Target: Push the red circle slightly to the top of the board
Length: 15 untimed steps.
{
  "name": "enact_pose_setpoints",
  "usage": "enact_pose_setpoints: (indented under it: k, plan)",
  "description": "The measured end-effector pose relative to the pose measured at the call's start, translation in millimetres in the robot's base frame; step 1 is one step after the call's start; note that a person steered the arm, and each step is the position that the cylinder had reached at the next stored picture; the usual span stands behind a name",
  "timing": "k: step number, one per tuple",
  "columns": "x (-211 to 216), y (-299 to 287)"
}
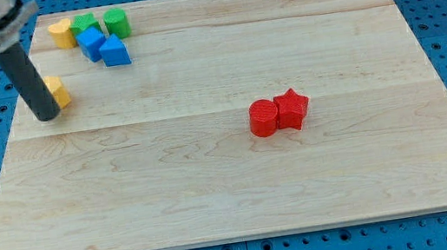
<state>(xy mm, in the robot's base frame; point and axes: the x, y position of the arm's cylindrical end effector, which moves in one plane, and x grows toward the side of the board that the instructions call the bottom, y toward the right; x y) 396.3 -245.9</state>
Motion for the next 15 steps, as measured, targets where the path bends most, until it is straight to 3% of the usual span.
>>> enact_pose_setpoints:
  k: [3,4,5,6,8,10,12,14,15]
  plan:
    - [-84.2,18.3]
    - [-74.8,54.8]
    - [-28.4,129.8]
    - [-9.2,197.4]
    - [114.0,238.5]
    - [81.1,317.5]
    - [73.1,280.0]
    - [-13.8,295.3]
    - [-16.9,255.7]
